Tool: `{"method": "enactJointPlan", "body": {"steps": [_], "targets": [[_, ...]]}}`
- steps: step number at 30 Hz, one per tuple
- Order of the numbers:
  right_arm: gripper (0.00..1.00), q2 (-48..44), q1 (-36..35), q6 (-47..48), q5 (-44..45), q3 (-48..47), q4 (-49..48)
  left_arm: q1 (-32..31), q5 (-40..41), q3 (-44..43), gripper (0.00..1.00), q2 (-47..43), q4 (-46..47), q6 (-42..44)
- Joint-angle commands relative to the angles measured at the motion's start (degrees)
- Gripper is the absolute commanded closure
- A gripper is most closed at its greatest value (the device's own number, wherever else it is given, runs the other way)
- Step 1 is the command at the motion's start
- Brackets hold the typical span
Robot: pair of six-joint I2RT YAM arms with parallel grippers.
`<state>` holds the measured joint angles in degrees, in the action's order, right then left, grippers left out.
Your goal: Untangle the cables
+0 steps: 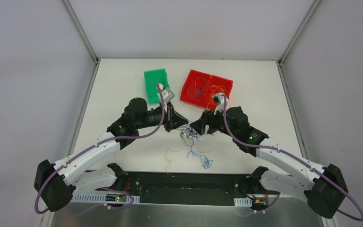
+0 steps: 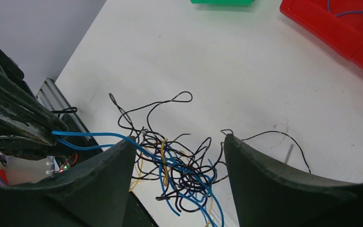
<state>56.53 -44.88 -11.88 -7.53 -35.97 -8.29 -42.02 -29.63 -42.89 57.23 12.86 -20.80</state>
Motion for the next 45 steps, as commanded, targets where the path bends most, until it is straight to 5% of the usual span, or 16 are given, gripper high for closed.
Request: {"method": "enactJointPlan", "body": {"steps": [1, 8, 13, 14, 17, 19, 25, 28, 34, 45], "targets": [[0.35, 2.2, -0.9, 1.4, -4.2, -0.7, -4.9, -0.4, -3.2, -2.4, 1.0, -0.7, 3.8, 0.9], [0.96, 4.0, -2.9, 1.8, 1.1, -1.9, -3.0, -0.4, 9.3, -1.5, 1.0, -3.1, 0.1, 1.3], [1.0, 2.5, -2.8, -0.6, 17.4, -2.3, 0.8, -0.3, 33.4, 0.5, 1.0, -7.0, -6.7, -0.6], [1.0, 1.9, -2.8, -1.2, 19.8, -2.2, 1.4, -0.2, 38.1, 0.8, 0.92, -7.5, -8.1, -1.5], [1.0, -0.2, -2.3, -1.8, 21.7, -1.5, 1.5, 0.7, 40.1, 1.4, 0.24, -7.6, -8.2, -1.5], [1.0, -1.1, -2.1, -1.8, 21.1, -2.3, 1.7, 0.8, 38.1, 0.7, 0.03, -6.2, -8.2, -1.4], [1.0, -1.5, -1.4, -1.3, 21.8, -9.7, 8.0, 0.7, 22.3, -0.6, 0.01, -1.1, -5.0, 4.0], [1.0, -1.8, -1.2, -1.3, 21.8, -12.4, 11.2, 0.5, 16.2, 6.4, 0.01, -0.7, 7.9, 8.6], [1.0, -1.1, -0.9, -1.2, 19.7, -15.4, 14.2, -0.7, 13.1, 5.2, 0.04, 7.1, 10.7, 17.8], [1.0, -2.0, -0.6, -2.1, 16.1, -16.1, 15.3, -1.7, 20.1, 3.8, 0.08, 11.4, 12.3, 26.1]]}}
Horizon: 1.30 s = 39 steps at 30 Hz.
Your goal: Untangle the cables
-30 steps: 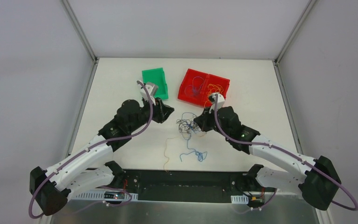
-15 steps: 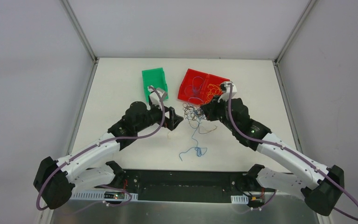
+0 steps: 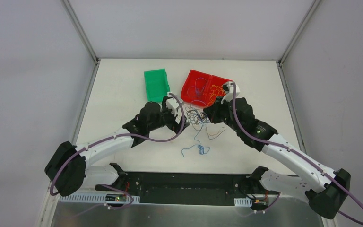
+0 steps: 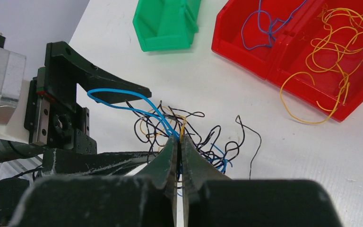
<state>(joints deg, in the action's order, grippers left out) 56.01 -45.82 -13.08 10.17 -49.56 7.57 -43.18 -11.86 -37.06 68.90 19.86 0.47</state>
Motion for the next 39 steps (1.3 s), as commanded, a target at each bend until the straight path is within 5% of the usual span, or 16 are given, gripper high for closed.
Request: {"method": "enactJointPlan", "body": {"steps": [1, 4, 7, 9, 14, 16, 17, 18, 22, 27, 32, 36, 39], "targets": [[1.0, -1.6, 0.3, -0.9, -1.7, -2.5, -0.6, -0.6, 1.4, -1.6, 0.09, -0.2, 5.9, 5.6], [1.0, -1.8, 0.4, -1.1, -2.4, -2.6, -0.5, -1.2, -1.0, -1.6, 0.16, 0.6, 6.9, 8.2], [1.0, -2.2, 0.7, -1.4, -2.1, -2.5, -0.6, -1.4, -2.1, -2.3, 0.39, 1.8, 6.6, 8.7], [1.0, -2.5, 1.1, -1.6, -1.4, -2.5, -0.6, -1.5, -3.3, -2.6, 0.46, 2.2, 6.5, 8.4], [1.0, -4.5, 2.6, -2.6, 3.2, -1.6, -0.5, -1.5, -4.6, -2.5, 0.5, 1.5, 5.7, 7.4], [1.0, -5.5, 3.7, -3.1, 2.9, -1.1, -0.7, -1.5, -5.2, -3.1, 0.69, 1.7, 4.2, 7.2], [1.0, -5.9, 4.0, -3.4, 2.5, -0.8, -0.9, -1.5, -5.3, -4.2, 0.9, 2.1, 2.4, 7.4], [1.0, -6.3, 4.4, -3.6, 2.5, -0.6, -1.0, -1.5, -4.9, -5.7, 1.0, 2.5, 0.1, 7.3], [1.0, -7.7, 5.4, -4.4, 5.6, 0.6, -1.1, -1.4, -3.0, -6.8, 1.0, 2.0, -1.4, 5.6], [1.0, -10.3, 7.3, -8.5, 21.1, 4.3, -0.9, -0.1, 13.7, -4.1, 1.0, -3.1, -1.2, -1.8], [1.0, -13.6, 9.6, -12.1, 32.4, 6.2, 1.8, 12.1, 22.3, 1.7, 1.0, -11.2, -3.7, -17.6], [1.0, -16.4, 10.5, -14.4, 37.7, 7.2, 3.6, 15.1, 28.2, 4.6, 1.0, -16.7, -5.9, -21.8], [0.76, -17.7, 10.8, -13.6, 32.7, 8.8, 2.7, 15.1, 22.9, 4.5, 1.0, -17.7, -4.4, -20.5]]}}
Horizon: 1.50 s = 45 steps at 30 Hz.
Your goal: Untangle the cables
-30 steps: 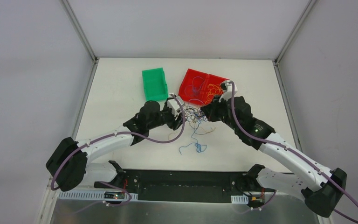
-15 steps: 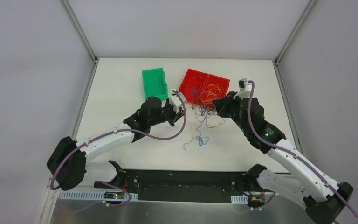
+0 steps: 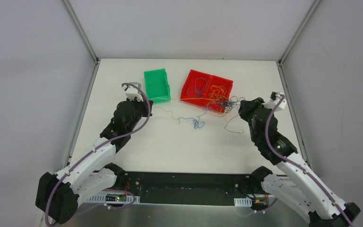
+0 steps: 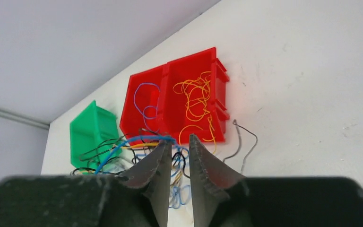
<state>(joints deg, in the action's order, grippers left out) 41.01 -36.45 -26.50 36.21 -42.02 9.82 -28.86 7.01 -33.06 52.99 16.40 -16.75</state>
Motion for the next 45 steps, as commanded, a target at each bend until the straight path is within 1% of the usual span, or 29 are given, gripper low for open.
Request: {"method": "enactJointPlan", "body": {"steps": [1, 2, 3, 4, 8, 10, 11, 12, 14, 15, 16, 17, 19, 20, 21, 23, 26, 29, 34, 38, 41, 43, 45], "targets": [[0.75, -2.7, 1.4, 1.2, 4.0, 1.6, -0.4, 0.8, 1.0, 0.2, 1.0, -1.4, -0.6, -2.7], [0.77, -2.6, 1.4, 1.8, 2.8, 1.7, -0.9, 0.8, 0.6, -0.2, 1.0, -0.8, -0.9, -3.1], [0.84, -2.3, 1.4, 1.8, 2.9, 1.7, -0.9, 0.8, 1.6, -0.4, 1.0, -0.4, -1.3, -3.8], [0.99, -2.1, 1.4, 1.7, 3.4, 1.6, -0.6, 0.8, 1.9, -0.4, 1.0, -0.2, -1.5, -3.8], [1.0, -2.2, 1.4, 1.2, 4.9, 1.6, 0.2, 0.8, 4.0, 0.0, 1.0, -1.9, -2.6, -4.1], [1.0, -2.6, 1.4, 1.3, 4.2, 1.8, 0.2, 0.8, 3.0, 0.3, 1.0, -2.9, -1.9, -3.6], [0.96, -2.5, 1.4, 2.4, 2.1, 1.8, -0.1, 0.8, 1.5, 0.1, 1.0, -3.0, -1.8, -3.1], [0.81, -2.0, 1.4, 4.1, -2.0, 1.6, -0.4, 0.7, -1.1, -0.4, 1.0, -2.9, -1.7, -2.8], [0.45, 0.0, 1.3, 8.1, -12.4, 1.5, -1.8, 0.7, -7.5, -1.7, 1.0, -2.0, -0.9, -1.7], [0.31, 1.5, 1.4, 9.3, -17.0, 1.4, -2.4, 0.6, -11.0, -2.4, 1.0, -1.3, -0.4, -1.4], [0.23, 3.5, 1.4, 10.3, -20.9, 1.1, -3.1, 0.4, -13.9, -3.2, 1.0, -0.5, -0.3, -0.9], [0.17, 5.9, 1.3, 11.4, -25.2, 0.5, -3.4, 0.0, -16.2, -4.2, 1.0, 0.2, -0.2, -0.4], [0.11, 10.9, 0.5, 13.3, -31.9, -0.8, -4.9, -1.0, -19.7, -6.3, 1.0, 1.9, -1.1, 0.2], [0.11, 12.9, -0.5, 15.5, -35.0, -0.9, -6.4, -1.7, -21.3, -7.6, 1.0, 2.8, -2.0, 0.3], [0.11, 14.7, -2.3, 17.5, -35.1, -1.0, -7.8, -2.4, -22.4, -9.3, 1.0, 3.6, -3.2, 0.6], [0.11, 17.8, -6.3, 22.1, -34.7, -0.9, -11.8, -4.2, -24.3, -13.4, 1.0, 4.6, -7.1, 0.9], [0.11, 21.9, -10.2, 26.1, -32.8, -1.9, -13.5, -8.1, -25.4, -19.3, 1.0, 4.5, -13.0, 1.3], [0.12, 26.3, -10.7, 28.7, -30.5, -3.9, -14.2, -10.0, -27.1, -24.0, 1.0, 3.9, -16.1, 0.3], [0.12, 32.3, -11.6, 29.7, -26.3, -5.6, -17.4, -10.1, -32.6, -32.4, 1.0, 4.4, -22.7, -0.3], [0.11, 35.2, -11.6, 30.1, -24.8, -5.1, -20.0, -10.1, -34.9, -37.9, 1.0, 5.7, -23.9, -1.2], [0.12, 37.8, -11.6, 29.6, -23.1, -5.4, -20.7, -10.1, -37.7, -44.3, 1.0, 8.6, -25.4, -2.4], [0.14, 39.3, -11.6, 29.4, -22.8, -6.1, -20.0, -10.1, -37.4, -49.4, 1.0, 10.4, -27.5, -2.5], [0.17, 40.0, -11.6, 28.1, -22.3, -6.0, -19.8, -10.1, -35.0, -53.9, 1.0, 11.2, -29.5, -2.0]]}}
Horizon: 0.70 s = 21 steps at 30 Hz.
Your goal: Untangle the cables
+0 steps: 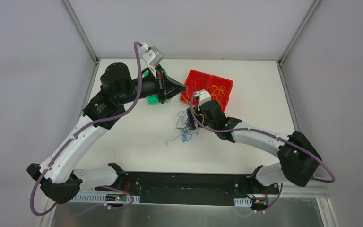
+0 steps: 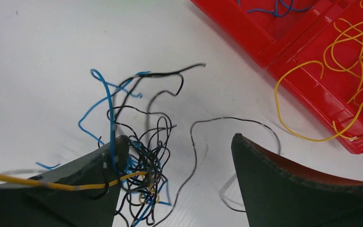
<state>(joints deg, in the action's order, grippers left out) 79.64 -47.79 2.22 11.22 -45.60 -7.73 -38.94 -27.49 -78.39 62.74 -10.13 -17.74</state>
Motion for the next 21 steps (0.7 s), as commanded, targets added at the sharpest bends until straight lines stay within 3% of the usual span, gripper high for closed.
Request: {"method": "enactJointPlan", "body": {"steps": [1, 4, 6, 10, 13, 21], "targets": [[0.22, 1.5, -0.2, -1.4, 3.3, -2.2, -2.3, 0.0, 0.8, -11.0, 1.0, 1.8, -4.2, -0.7], [0.54, 1.4, -0.1, -3.8, 5.9, -1.6, -2.3, 0.0, 3.8, -20.2, 1.0, 3.4, -9.2, 0.2], [0.67, 1.0, 0.3, -5.9, 6.7, -0.9, -1.9, 0.0, 6.8, -24.6, 1.0, 3.8, -11.5, 0.4], [0.67, -0.6, 1.2, -9.5, 8.4, 0.5, -0.1, 0.1, 19.8, -30.0, 1.0, 2.7, -15.0, 2.1], [0.67, -2.3, 3.6, -12.7, 11.5, 1.3, 2.9, 0.1, 33.9, -33.1, 1.0, 1.4, -18.1, 5.7], [0.65, -10.0, 13.1, -23.7, 13.9, 5.9, 7.1, 0.1, 57.4, -25.8, 1.0, -6.0, -17.9, 11.0]]}}
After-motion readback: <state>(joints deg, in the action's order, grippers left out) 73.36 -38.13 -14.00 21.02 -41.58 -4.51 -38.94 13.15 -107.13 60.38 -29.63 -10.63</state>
